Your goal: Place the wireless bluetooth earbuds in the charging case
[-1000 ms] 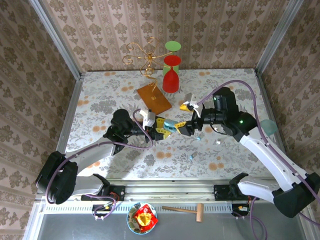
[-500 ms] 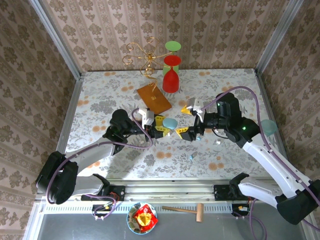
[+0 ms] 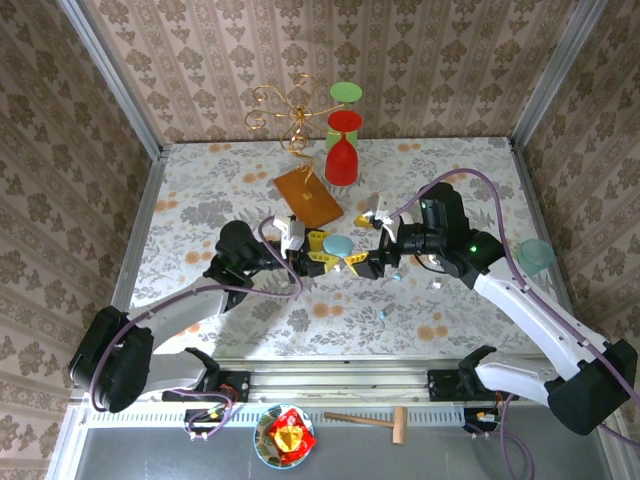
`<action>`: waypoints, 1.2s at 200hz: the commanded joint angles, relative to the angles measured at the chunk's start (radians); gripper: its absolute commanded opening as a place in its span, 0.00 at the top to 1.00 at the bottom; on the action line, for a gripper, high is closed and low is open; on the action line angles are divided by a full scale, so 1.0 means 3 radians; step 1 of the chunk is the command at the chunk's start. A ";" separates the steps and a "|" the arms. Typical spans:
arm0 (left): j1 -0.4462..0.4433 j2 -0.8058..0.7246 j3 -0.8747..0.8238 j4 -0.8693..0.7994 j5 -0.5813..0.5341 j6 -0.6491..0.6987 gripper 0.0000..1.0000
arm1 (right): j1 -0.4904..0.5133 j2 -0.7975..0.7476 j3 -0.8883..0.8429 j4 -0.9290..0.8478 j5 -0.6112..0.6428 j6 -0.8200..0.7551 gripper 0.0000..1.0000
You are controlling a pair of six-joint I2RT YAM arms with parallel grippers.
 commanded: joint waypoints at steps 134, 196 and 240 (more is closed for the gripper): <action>0.0012 -0.0012 -0.0078 0.0183 0.0094 -0.0071 0.73 | -0.0062 0.0034 0.0021 0.0474 0.0652 0.0366 0.08; 0.0035 -0.0028 -0.0044 0.0165 0.0118 -0.0061 0.73 | -0.0188 0.0135 0.0055 0.0624 0.0691 0.0461 0.08; 0.0137 0.0057 -0.0032 0.0271 -0.0112 0.0030 0.73 | -0.0195 -0.0084 -0.0085 0.0676 0.0211 0.0332 0.00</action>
